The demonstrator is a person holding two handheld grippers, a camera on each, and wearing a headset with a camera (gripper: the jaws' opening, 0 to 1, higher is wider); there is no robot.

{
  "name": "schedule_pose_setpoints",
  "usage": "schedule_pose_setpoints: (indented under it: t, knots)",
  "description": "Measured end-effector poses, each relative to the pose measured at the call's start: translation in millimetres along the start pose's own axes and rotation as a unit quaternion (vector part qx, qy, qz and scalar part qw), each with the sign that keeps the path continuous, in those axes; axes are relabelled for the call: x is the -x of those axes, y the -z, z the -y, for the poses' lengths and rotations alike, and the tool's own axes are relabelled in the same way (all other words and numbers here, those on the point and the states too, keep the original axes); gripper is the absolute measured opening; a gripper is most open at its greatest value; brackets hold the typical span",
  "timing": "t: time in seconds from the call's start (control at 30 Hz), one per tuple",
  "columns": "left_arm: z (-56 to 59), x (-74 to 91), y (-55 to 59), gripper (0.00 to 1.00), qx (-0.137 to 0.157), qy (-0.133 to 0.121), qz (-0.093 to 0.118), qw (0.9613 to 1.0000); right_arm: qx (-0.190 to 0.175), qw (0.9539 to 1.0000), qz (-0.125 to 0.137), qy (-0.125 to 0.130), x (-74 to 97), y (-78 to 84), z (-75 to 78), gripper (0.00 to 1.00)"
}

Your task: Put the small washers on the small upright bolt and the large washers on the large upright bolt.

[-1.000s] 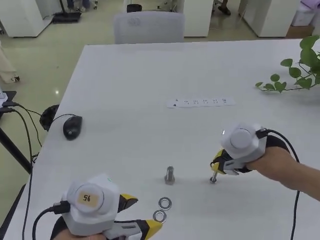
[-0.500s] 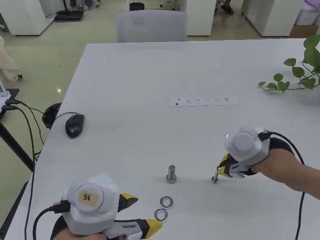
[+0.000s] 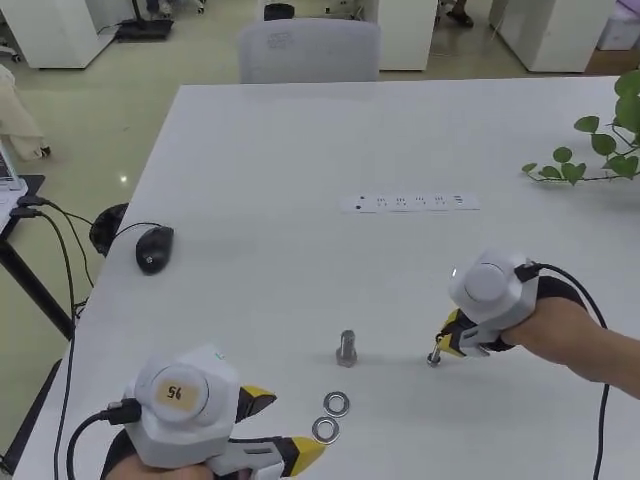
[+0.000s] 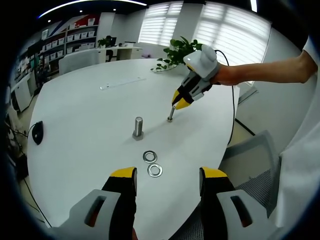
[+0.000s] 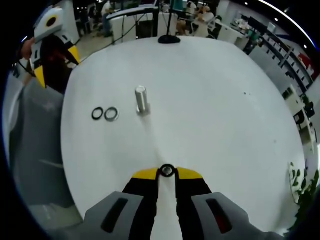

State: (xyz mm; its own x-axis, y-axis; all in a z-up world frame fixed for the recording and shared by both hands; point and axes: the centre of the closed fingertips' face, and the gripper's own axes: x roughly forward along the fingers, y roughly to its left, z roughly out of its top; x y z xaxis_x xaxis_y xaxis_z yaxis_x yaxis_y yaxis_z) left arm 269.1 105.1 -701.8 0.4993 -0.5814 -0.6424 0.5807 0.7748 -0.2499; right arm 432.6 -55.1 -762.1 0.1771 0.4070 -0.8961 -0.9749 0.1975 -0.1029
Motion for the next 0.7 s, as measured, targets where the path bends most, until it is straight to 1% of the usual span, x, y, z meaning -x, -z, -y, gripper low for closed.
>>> schedule_pose_setpoints:
  t: [0.4, 0.7]
  knots:
    - [-0.2, -0.1, 0.3, 0.49, 0.000, 0.000, -0.001, 1.0000, -0.003, 1.0000, -0.007, -0.006, -6.8, 3.3, 0.3, 0.13]
    - [-1.7, 0.4, 2.2, 0.49, 0.002, -0.003, -0.002, 1.0000, -0.007, 0.9998, -0.016, -0.011, -17.2, 9.8, -3.4, 0.13]
